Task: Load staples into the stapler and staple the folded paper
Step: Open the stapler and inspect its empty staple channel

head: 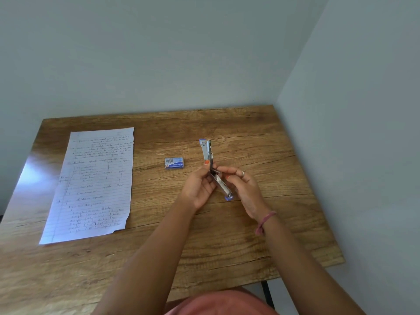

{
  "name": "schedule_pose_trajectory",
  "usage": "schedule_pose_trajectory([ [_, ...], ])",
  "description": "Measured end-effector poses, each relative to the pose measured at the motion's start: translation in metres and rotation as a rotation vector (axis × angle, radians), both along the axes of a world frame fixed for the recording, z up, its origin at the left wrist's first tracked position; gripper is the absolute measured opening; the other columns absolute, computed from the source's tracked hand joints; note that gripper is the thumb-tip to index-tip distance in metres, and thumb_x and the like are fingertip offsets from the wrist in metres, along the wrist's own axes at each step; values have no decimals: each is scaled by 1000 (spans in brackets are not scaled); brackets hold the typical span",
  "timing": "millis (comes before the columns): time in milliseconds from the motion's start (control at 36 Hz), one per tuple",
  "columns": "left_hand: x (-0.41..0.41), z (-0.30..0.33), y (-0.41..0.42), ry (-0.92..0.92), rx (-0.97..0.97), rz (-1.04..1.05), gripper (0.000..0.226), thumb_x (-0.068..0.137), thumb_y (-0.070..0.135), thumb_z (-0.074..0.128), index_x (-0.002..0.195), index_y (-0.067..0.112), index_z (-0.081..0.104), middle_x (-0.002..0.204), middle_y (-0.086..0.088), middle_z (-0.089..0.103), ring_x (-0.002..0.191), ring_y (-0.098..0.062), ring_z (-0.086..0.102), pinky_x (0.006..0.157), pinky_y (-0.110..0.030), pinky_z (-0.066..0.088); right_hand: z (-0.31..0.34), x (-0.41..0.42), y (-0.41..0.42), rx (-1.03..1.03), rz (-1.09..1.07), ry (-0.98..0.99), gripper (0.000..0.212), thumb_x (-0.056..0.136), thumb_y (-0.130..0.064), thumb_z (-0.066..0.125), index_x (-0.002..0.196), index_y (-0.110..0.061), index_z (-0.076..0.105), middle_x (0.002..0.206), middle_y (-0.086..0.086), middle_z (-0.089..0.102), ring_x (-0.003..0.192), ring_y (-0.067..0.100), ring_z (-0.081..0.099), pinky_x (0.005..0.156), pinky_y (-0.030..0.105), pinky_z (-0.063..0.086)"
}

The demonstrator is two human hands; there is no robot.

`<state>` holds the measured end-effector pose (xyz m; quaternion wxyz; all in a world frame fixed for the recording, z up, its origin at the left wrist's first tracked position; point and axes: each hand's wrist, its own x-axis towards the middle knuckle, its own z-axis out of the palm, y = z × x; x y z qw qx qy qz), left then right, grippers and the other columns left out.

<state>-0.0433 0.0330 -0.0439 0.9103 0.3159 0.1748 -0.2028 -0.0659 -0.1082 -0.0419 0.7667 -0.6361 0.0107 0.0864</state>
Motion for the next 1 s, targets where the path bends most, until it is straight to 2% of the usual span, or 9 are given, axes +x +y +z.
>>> schedule_pose_trajectory([
  [194, -4, -8, 11, -8, -143, -29, 20, 90, 13, 50, 101, 1, 61, 78, -6, 64, 69, -12, 66, 69, -26, 59, 8, 8, 5, -45, -8, 4, 25, 93, -3, 50, 108, -10, 69, 114, 8, 72, 111, 22, 66, 97, 37, 51],
  [361, -3, -6, 12, 15, -172, -45, 19, 94, 13, 46, 98, 1, 61, 74, -6, 63, 66, -12, 64, 67, -25, 58, 25, 22, 5, -341, -5, -139, 41, 94, -3, 49, 113, -37, 61, 116, -4, 66, 110, 12, 62, 97, 31, 49],
  [500, -2, -4, 13, 7, -164, -73, 24, 99, 14, 41, 97, 3, 63, 72, -3, 62, 64, -10, 63, 65, -23, 57, 38, 36, 6, -613, 52, -277, 67, 93, 3, 43, 136, -48, 40, 122, -12, 54, 98, 5, 61, 79, 19, 51],
  [583, -1, -4, 13, 2, -166, -83, 22, 96, 14, 44, 97, 3, 63, 73, -3, 62, 63, -11, 62, 65, -24, 57, 43, 43, 6, -721, 93, -320, 77, 91, 9, 38, 143, -48, 31, 128, -10, 46, 113, -2, 52, 89, 12, 46],
  [639, -1, -4, 13, -8, -172, -85, 20, 93, 15, 47, 98, 3, 63, 73, -3, 63, 63, -11, 62, 65, -23, 57, 44, 46, 5, -785, 125, -365, 75, 89, 12, 37, 141, -42, 41, 129, -13, 42, 115, -7, 46, 95, 10, 42],
  [750, 1, -6, 14, -14, -175, -83, 22, 96, 15, 45, 97, 3, 64, 74, -3, 63, 63, -11, 63, 65, -23, 57, 44, 51, 4, -810, 113, -406, 72, 87, 12, 39, 138, -39, 46, 128, -17, 43, 110, 1, 51, 78, 11, 47],
  [833, 1, -7, 14, -21, -191, -89, 21, 93, 15, 49, 97, 3, 66, 77, -4, 63, 64, -11, 63, 65, -23, 57, 44, 53, 5, -798, 91, -408, 80, 87, 11, 38, 142, -47, 34, 133, -12, 43, 112, -3, 49, 83, 8, 44],
  [917, 2, -7, 14, -29, -193, -98, 22, 92, 16, 50, 100, 3, 65, 78, -4, 64, 64, -11, 63, 64, -23, 56, 44, 53, 3, -853, 130, -458, 77, 87, 13, 40, 136, -45, 44, 128, -12, 45, 96, -22, 46, 75, 0, 39],
  [1000, 3, -8, 14, -39, -196, -106, 23, 90, 17, 51, 103, 3, 63, 78, -3, 65, 63, -10, 63, 63, -23, 56, 44, 54, 3, -815, 82, -454, 77, 86, 13, 38, 142, -41, 38, 134, -11, 44, 114, -17, 42, 85, 6, 41],
])
